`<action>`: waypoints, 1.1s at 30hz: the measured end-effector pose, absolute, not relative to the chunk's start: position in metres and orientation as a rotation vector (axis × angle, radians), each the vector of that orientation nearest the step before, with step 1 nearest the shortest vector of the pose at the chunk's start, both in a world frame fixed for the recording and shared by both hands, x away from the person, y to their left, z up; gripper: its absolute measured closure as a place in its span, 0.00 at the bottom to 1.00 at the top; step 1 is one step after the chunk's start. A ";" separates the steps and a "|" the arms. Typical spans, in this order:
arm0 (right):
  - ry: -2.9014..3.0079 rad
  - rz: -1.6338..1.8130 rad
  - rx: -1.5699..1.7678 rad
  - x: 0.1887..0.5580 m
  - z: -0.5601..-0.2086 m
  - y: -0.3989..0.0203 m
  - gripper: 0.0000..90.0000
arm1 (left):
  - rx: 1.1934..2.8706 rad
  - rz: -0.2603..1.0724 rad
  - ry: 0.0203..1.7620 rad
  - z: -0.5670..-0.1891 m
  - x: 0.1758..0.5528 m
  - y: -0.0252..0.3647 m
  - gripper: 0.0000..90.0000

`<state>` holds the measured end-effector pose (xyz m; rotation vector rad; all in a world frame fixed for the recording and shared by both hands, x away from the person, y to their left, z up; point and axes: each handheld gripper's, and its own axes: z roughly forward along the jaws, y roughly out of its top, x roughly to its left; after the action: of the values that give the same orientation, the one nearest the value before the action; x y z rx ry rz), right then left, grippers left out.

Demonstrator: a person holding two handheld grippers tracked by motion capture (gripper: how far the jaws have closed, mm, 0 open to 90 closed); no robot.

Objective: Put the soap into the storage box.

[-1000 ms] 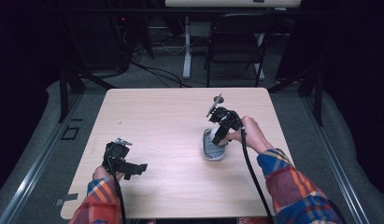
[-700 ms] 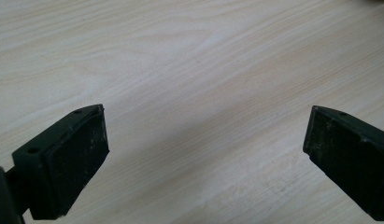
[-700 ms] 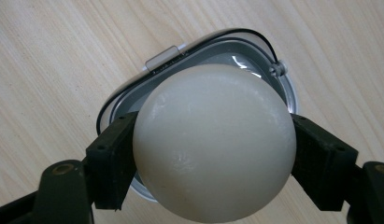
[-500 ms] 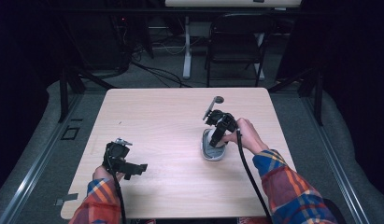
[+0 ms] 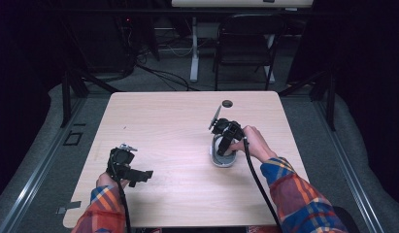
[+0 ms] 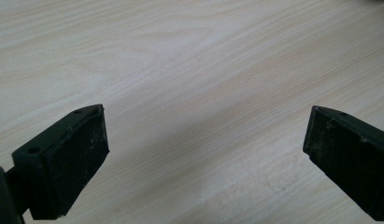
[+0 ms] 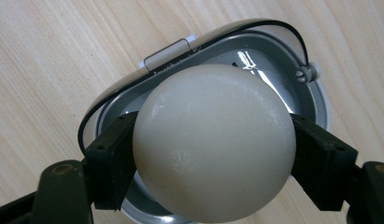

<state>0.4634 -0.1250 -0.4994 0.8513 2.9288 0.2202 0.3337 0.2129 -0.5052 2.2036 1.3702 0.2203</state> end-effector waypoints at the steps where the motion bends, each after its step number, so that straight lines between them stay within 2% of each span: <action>1: 2.930 0.218 0.852 0.463 -0.500 -0.125 0.26 | 2.201 0.221 1.372 -0.505 0.334 0.213 0.00; 19: 2.928 0.199 0.850 0.464 -0.510 -0.123 0.26 | 2.213 0.215 1.376 -0.506 0.334 0.212 0.00; 33: 2.916 0.229 0.843 0.461 -0.505 -0.125 0.24 | 2.223 0.203 1.375 -0.507 0.335 0.211 0.00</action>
<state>0.4614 -0.1247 -0.5048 0.8430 2.9164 0.2291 0.3346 0.2114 -0.5069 2.2226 1.3752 0.2026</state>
